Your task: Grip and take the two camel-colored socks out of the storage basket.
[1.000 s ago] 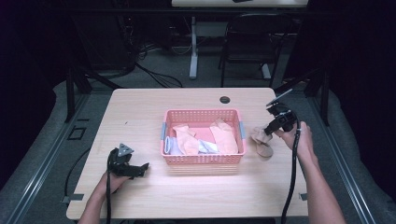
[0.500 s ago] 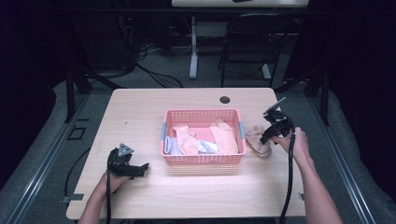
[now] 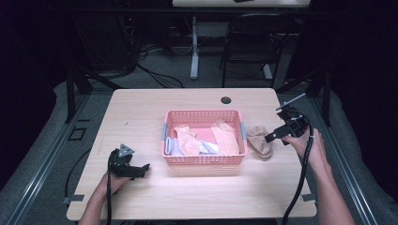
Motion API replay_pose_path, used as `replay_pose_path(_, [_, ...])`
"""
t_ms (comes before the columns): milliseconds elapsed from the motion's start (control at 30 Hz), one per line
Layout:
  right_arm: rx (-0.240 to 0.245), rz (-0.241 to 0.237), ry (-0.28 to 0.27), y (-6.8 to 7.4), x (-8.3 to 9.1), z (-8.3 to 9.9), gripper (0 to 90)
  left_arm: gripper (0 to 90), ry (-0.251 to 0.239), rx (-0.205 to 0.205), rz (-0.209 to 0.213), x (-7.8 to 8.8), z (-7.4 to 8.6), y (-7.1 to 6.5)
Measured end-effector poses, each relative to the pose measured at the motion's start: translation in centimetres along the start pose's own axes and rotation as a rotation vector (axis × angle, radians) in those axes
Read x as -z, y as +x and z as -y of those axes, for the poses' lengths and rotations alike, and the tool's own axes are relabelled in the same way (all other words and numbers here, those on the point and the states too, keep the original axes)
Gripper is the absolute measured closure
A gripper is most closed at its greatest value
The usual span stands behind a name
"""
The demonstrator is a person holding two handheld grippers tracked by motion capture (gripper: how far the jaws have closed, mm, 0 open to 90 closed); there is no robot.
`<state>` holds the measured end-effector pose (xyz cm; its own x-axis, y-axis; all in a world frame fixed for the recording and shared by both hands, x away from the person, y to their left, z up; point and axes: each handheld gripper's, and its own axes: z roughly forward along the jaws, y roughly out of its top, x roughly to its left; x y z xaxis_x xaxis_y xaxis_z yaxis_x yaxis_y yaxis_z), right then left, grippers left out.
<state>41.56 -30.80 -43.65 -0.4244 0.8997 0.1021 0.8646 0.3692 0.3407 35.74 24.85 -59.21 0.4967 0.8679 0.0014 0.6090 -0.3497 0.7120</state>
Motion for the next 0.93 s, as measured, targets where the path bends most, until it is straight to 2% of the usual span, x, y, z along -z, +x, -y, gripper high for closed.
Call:
replay_pose_path(33, [0.000,0.000,0.000,0.0,0.0,0.0,0.0,0.4,0.000,0.000,0.000,0.0,0.0,0.0])
replay_pose_path(67, [0.004,-0.001,-0.031,0.3,0.2,0.8,0.0,0.4,-0.001,0.000,0.000,0.0,0.0,0.0])
replay_pose_path(167, [0.020,0.014,-0.061,0.7,0.2,2.4,0.0,0.4,0.000,0.000,0.000,0.0,0.0,0.0])
replay_pose_path(267, [0.006,-0.002,-0.104,0.9,-0.4,4.5,0.0,0.4,-0.002,0.000,0.000,0.0,0.0,0.0])
replay_pose_path(333, [0.008,0.006,-0.099,0.9,-1.0,5.8,0.0,0.4,-0.002,0.000,-0.002,0.0,0.0,0.0])
replay_pose_path(433, [-0.019,-0.002,-0.108,0.7,-2.0,7.7,0.0,0.4,-0.001,-0.002,-0.001,0.0,0.0,0.0])
replay_pose_path(533, [-0.019,0.009,-0.078,0.4,-2.9,9.2,0.0,0.4,-0.001,-0.001,0.000,0.0,0.0,0.0])
replay_pose_path(567, [-0.019,0.009,-0.078,0.4,-2.9,9.2,0.0,0.4,-0.001,-0.001,0.000,0.0,0.0,0.0])
replay_pose_path(600, [-0.028,0.011,-0.050,0.1,-3.2,9.9,0.0,0.4,-0.001,-0.001,0.000,0.0,0.0,0.0])
replay_pose_path(700, [-0.028,0.011,-0.043,0.0,-3.4,10.1,0.4,0.4,-0.001,-0.001,0.000,0.0,0.0,0.0])
replay_pose_path(733, [-0.035,-0.001,-0.040,0.0,-3.6,10.1,0.4,0.4,-0.003,-0.007,0.001,0.0,0.0,0.0])
replay_pose_path(767, [-0.024,0.025,-0.016,-0.1,-3.9,10.0,1.0,0.4,-0.003,-0.006,0.001,0.0,0.0,0.0])
replay_pose_path(867, [-0.009,0.045,0.007,-0.2,-4.2,9.8,1.0,0.4,-0.003,-0.007,0.001,0.0,0.0,0.0])
replay_pose_path(933, [-0.009,0.059,0.003,-0.3,-4.4,9.7,1.0,0.4,-0.001,-0.005,0.001,0.0,0.0,0.0])
